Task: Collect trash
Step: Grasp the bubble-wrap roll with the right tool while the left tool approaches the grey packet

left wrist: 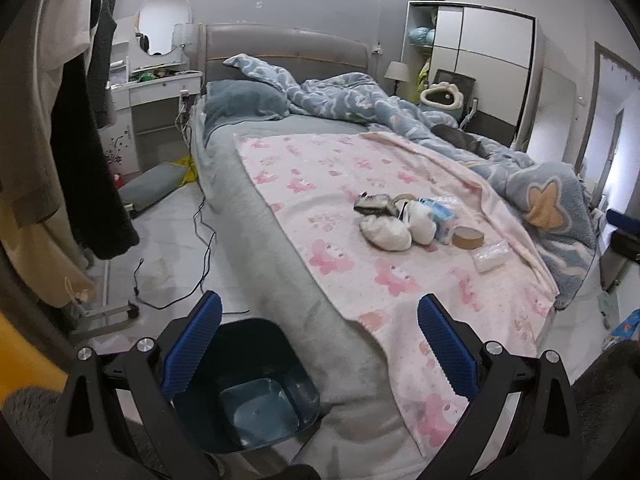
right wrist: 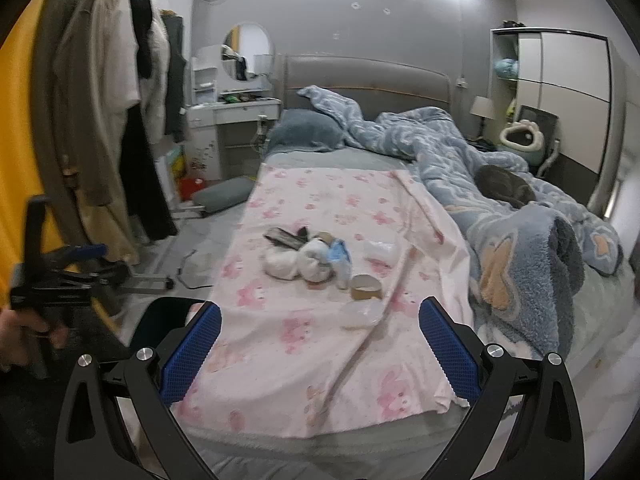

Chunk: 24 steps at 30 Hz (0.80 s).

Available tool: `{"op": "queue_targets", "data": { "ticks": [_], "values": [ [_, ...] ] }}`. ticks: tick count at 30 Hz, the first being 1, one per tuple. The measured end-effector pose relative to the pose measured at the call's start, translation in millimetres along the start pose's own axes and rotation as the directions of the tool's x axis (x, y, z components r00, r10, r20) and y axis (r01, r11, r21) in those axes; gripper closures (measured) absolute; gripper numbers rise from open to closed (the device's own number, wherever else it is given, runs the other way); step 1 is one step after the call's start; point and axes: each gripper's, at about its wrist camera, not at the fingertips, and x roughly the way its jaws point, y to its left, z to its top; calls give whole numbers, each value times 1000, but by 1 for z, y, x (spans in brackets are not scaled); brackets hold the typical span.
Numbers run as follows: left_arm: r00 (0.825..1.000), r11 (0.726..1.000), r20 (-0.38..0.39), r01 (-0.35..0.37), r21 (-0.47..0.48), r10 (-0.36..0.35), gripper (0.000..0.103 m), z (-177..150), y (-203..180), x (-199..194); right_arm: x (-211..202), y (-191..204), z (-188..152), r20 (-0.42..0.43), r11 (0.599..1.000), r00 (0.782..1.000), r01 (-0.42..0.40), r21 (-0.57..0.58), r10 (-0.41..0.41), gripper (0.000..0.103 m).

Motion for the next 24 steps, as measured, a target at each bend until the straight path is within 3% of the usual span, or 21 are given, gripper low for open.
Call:
{"op": "queue_targets", "data": {
  "ticks": [7,11,15,18,24],
  "values": [
    [1000,999,-9,29,19,-29,4,12,6,18,39,8,5,-38,994,996,77,-76,-80,3],
    [997,998,-43,63,25,-62,4,14,5,33,65,5,-2,-91,995,991,93,-46,-97,3],
    [992,994,-66,110,15,-108,5,20,6,49,91,7,-9,-169,988,974,140,-65,-149,3],
    [988,989,-60,142,33,-140,5,26,4,56,102,7,-8,-175,980,966,177,-91,-191,3],
    [979,980,-65,197,28,-195,6,36,8,74,125,7,-12,-206,978,958,180,-104,-198,5]
  ]
}}
